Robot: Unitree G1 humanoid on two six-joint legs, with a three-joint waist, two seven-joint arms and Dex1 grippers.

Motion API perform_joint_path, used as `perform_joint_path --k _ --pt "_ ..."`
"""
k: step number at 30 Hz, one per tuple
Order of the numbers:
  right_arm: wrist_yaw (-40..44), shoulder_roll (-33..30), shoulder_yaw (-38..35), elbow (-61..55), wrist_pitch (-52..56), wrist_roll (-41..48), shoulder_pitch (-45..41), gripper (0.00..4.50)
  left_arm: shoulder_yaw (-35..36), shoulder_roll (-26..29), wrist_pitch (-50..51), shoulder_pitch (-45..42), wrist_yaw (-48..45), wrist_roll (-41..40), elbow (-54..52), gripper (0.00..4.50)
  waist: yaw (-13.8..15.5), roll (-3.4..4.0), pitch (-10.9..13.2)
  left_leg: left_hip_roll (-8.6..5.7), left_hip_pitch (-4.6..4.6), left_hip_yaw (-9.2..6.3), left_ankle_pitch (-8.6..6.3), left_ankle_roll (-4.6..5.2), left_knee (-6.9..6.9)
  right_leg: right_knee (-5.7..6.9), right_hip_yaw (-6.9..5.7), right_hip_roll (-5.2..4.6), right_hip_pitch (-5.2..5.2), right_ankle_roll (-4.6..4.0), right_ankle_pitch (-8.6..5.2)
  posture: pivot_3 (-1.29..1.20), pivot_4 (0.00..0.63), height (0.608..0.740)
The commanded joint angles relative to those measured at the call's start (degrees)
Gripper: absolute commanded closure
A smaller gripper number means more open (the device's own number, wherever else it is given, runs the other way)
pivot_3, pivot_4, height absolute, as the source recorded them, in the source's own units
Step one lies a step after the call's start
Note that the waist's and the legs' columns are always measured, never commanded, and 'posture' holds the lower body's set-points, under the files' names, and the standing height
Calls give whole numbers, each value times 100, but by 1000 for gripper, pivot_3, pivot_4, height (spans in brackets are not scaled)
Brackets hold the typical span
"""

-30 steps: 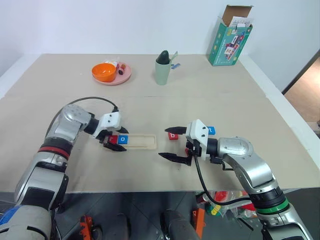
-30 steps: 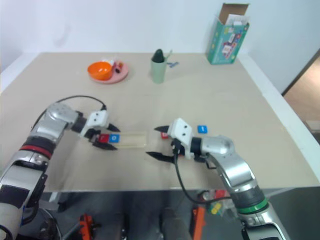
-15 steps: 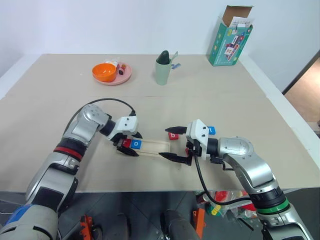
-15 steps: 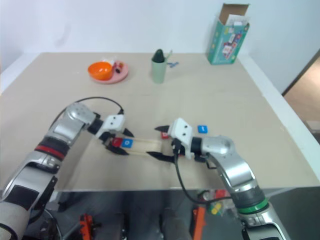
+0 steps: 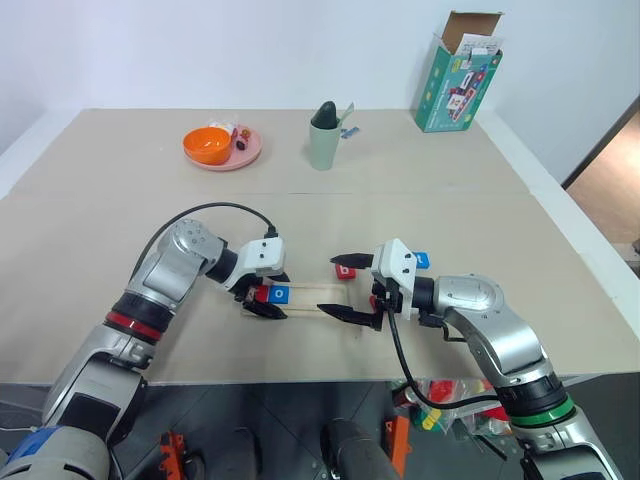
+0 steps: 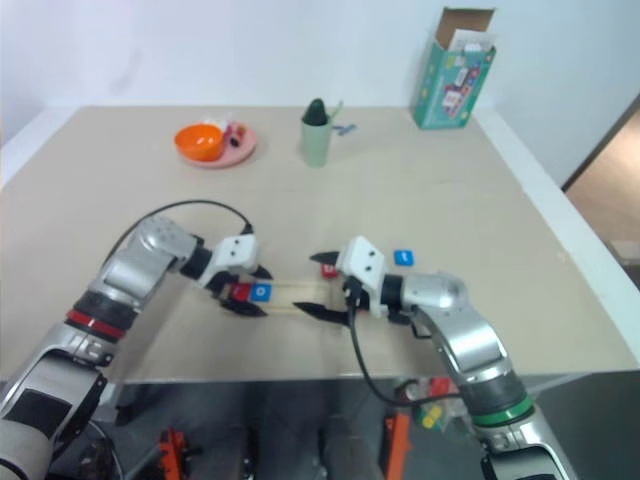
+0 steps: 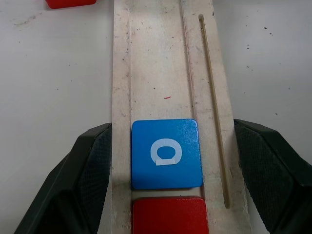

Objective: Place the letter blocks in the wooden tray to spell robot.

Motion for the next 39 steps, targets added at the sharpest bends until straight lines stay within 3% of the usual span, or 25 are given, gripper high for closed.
perform_joint_path --k 1,5,6,7,16,20,23,25,28,34,39 --pt "17 41 -71 -29 -101 32 -127 0 -159 115 5 118 18 66 -9 1301 0 0 0 0 0 0 1 0 0 0 0 0 0 0 0 0 150 740" --pt "8 70 -123 48 -92 63 -170 0 -151 123 -146 177 27 19 -49 1301 0 0 0 0 2 1 1 0 0 0 1 0 0 0 1 0 150 740" --pt "-4 72 -156 79 -85 74 -193 0 -136 138 -197 189 42 12 -63 265 0 0 0 0 2 0 1 0 0 0 1 0 1 0 1 0 150 740" --pt "-24 77 -194 107 -63 94 -216 0 -110 160 -238 193 27 -19 -84 18 1 0 0 0 2 1 1 0 -1 0 2 0 0 0 1 0 150 740" --pt "-44 15 -538 547 186 265 -653 0 341 753 -377 72 -254 -555 -520 18 -30 2 3 2 -4 6 1 0 -10 0 7 2 -13 0 2 0 150 740" --pt "-16 -83 -507 1075 49 32 -1010 0 748 1041 -133 90 -391 -1085 -847 18 -29 3 6 4 -14 6 1 0 -20 0 6 4 -25 -3 -2 0 150 740" --pt "229 -199 -454 1667 -66 -71 -1364 0 1553 957 392 243 -205 -2069 -1314 18 -29 2 8 4 -16 7 0 0 -21 0 5 3 -27 -4 -7 0 150 740" --pt "542 -298 -312 2171 -203 -205 -1608 0 2191 792 832 811 201 -2832 -2044 18 -40 5 8 4 -20 9 0 1 -20 -1 5 1 -29 -1 -8 0 150 740" --pt "972 -340 -138 2734 -504 -358 -1827 0 2645 478 1004 1903 1041 -3197 -3102 18 -70 6 7 7 -8 22 -8 10 -25 -2 18 -3 -24 2 -16 0 150 740" --pt "1600 -252 146 3423 -989 -622 -2121 0 2744 -71 1333 3446 2424 -3580 -4557 18 -36 2 9 7 -7 8 -6 6 -32 -1 5 -3 -22 -6 -16 0 150 740" --pt "1718 22 213 3981 -1205 -784 -2454 0 2700 -107 1302 3893 2985 -3561 -4868 18 -42 1 11 4 10 14 2 -4 -22 -1 13 -2 -10 -6 3 0 150 740"
